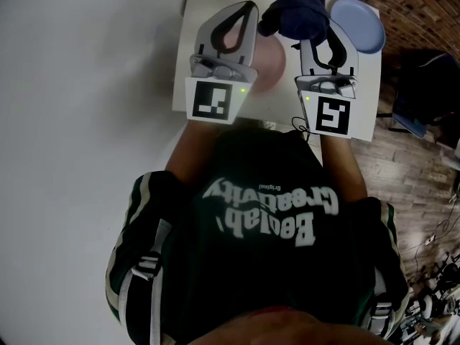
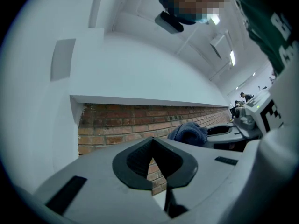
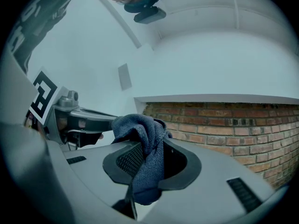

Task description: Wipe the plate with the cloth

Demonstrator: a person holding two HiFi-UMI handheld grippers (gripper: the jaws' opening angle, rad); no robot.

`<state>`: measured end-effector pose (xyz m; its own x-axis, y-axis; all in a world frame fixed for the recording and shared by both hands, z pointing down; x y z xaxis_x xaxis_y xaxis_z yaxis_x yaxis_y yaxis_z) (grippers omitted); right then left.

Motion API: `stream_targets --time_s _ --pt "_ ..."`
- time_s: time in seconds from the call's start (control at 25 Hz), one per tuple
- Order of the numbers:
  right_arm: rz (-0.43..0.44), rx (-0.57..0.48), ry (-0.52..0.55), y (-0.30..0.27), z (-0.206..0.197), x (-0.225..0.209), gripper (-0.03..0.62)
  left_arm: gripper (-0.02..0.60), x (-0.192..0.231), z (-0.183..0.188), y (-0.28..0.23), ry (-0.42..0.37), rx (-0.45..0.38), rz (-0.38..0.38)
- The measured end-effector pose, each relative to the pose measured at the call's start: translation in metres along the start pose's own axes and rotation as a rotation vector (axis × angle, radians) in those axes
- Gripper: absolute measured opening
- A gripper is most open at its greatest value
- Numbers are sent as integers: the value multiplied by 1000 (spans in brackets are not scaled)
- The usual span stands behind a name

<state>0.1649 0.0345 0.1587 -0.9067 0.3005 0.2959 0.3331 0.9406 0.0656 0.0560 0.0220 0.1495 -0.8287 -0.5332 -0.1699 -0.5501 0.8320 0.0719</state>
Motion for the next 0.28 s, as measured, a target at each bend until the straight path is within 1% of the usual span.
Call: stream_targets --time_s 0.28 --pt "19 -5 14 -9 1 2 83 0 9 -2 -4 15 10 16"
Point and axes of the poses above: the fingertips, and each gripper's own axes: y backward along the fingers, x to its left, z out of its top, the point moved 2 cm from there along y, backward along the fingers, and after that the axes turned 8 degrees about x, right-handed, at the moved point
